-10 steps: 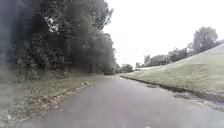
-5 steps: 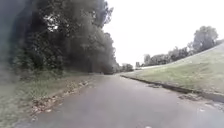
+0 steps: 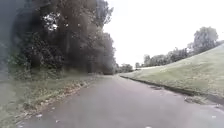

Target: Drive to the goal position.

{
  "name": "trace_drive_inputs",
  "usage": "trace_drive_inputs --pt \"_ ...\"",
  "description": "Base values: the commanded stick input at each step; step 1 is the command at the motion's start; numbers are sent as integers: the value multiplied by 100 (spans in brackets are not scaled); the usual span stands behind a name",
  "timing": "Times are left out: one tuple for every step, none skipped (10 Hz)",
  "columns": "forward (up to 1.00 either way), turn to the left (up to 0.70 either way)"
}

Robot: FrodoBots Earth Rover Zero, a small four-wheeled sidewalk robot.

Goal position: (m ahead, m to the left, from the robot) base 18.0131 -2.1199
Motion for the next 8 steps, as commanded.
trace_drive_inputs --pt "45 0" --pt "45 0" --pt "45 0" --pt "45 0" --pt "45 0" --pt "45 0" --pt "45 0" --pt "45 0"
